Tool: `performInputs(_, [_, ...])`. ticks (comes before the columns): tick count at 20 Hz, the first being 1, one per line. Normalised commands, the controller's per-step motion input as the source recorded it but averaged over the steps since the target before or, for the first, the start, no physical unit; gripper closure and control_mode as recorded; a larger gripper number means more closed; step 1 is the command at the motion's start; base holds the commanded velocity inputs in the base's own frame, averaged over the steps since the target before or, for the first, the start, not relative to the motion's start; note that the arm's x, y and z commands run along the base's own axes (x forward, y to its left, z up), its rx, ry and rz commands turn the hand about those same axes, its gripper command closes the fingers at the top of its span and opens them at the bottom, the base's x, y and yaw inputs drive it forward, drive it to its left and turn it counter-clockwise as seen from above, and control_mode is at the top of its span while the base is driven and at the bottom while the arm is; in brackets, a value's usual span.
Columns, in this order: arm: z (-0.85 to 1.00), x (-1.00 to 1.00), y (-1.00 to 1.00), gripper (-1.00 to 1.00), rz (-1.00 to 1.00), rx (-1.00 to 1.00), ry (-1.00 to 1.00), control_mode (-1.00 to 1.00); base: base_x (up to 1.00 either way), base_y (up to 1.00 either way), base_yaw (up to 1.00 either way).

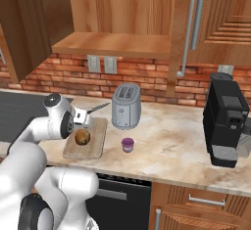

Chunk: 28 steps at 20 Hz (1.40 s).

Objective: Pick the bread, place it on the cutting board, pick the jam, place it on the counter, and close the cabinet.

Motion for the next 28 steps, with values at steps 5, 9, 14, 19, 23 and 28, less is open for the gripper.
performInputs(5, [0.35,-0.21,0.00,-1.00,0.00,0.03,-0.10,-1.00,0.00,0.00,0.00])
performInputs(9, [0.41,-0.23,0.00,-1.00,0.00,0.04,-0.11,-1.00,0.00,0.00,0.00])
performInputs(14, [0.39,-0.27,0.00,-1.00,0.00,0.03,-0.10,-1.00,0.00,0.00,0.00])
performInputs(19, [0.41,-0.30,0.00,-1.00,0.00,0.03,-0.09,-1.00,0.00,0.00,0.00])
performInputs(23, [0.40,-0.31,0.00,-1.00,0.00,0.02,-0.09,-1.00,0.00,0.00,0.00])
performInputs(28, [0.36,-0.36,0.00,-1.00,0.00,0.01,-0.12,-1.00,0.00,0.00,0.00])
